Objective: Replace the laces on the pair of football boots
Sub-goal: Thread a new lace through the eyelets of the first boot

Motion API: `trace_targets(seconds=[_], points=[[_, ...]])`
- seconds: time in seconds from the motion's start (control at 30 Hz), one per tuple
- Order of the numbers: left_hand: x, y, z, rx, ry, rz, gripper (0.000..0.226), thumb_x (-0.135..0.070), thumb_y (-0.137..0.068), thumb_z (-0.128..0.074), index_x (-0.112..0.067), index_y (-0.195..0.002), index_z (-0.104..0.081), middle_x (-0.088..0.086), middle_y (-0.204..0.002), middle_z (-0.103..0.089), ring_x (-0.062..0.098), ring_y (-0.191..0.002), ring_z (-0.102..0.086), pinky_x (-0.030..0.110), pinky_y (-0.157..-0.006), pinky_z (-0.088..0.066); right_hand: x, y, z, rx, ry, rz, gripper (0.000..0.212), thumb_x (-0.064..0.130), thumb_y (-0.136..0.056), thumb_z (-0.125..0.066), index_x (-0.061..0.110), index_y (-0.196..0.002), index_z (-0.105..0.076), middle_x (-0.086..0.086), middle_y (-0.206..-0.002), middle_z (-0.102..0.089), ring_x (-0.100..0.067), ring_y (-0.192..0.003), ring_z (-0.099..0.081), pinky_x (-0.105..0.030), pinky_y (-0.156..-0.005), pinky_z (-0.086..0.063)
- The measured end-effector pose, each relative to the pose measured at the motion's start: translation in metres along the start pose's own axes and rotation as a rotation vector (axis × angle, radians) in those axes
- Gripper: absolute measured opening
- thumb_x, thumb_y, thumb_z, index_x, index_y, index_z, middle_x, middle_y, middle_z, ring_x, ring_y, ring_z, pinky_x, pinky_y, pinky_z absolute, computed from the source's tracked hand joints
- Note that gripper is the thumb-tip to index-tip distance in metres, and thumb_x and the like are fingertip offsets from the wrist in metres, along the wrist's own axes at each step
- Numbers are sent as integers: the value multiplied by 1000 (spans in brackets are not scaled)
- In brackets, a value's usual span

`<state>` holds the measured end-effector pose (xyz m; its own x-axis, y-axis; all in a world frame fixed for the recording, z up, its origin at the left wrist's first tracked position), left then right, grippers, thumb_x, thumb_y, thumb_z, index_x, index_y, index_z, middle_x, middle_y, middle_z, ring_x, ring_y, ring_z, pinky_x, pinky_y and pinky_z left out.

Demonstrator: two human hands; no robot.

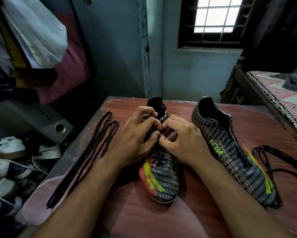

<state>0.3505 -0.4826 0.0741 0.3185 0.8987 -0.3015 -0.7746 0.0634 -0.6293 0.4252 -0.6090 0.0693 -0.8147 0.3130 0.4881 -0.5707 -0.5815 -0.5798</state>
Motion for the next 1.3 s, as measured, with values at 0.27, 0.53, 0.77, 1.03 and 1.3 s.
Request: trace_targets(seconds=[0.27, 0.53, 0.77, 1.03, 1.3], points=[[22, -1, 14, -89, 215, 130, 45, 11, -80, -55, -9, -119, -65, 1, -120, -65, 18, -118, -63, 40, -103, -51, -2, 1, 3, -49, 39, -43, 18, 28, -80, -71, 22, -77, -54, 10, -75, -58, -7, -70, -54, -32, -67, -43], [36, 3, 10, -79, 190, 166, 24, -10, -94, -64, -20, -114, -70, -7, -118, -62, 17, -117, -61, 43, -97, -53, -7, -4, 5, 58, -183, 17, 29, 13, -89, -73, 27, -114, -70, 13, -94, -68, -7, -89, -68, -23, -83, -55], [40, 1, 5, -8, 180, 249, 22, -23, -93, -49, -20, -108, -65, -11, -114, -64, 8, -117, -53, 28, -101, -40, -12, -8, -7, 207, -120, -33, 28, 18, -99, -59, 33, -123, -56, 12, -105, -61, -1, -92, -59, -28, -83, -51], [43, -4, 0, 45, 197, 284, 14, -33, -85, -41, -30, -94, -51, -18, -100, -55, 6, -107, -47, 22, -88, -36, -15, -14, 2, 128, -74, -50, 13, 15, -96, -58, 27, -102, -58, 18, -77, -55, 0, -70, -54, -25, -67, -40], [35, 0, 0, 20, 232, 257, 18, -27, -92, -49, -27, -104, -63, -28, -105, -57, 1, -112, -47, 11, -93, -30, -10, -9, 12, 81, 19, 51, 28, 15, -94, -67, 27, -119, -70, 9, -117, -51, -11, -116, -50, -25, -104, -40]])
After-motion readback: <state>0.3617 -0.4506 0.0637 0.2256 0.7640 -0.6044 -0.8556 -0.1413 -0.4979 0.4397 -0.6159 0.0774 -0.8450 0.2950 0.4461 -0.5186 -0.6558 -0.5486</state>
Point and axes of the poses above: each hand's wrist, its own y-axis away from the middle knuckle, its own z-axis out of the back of the hand, x = y × z, the point moved 6 cm from there along -y, towards the middle knuckle
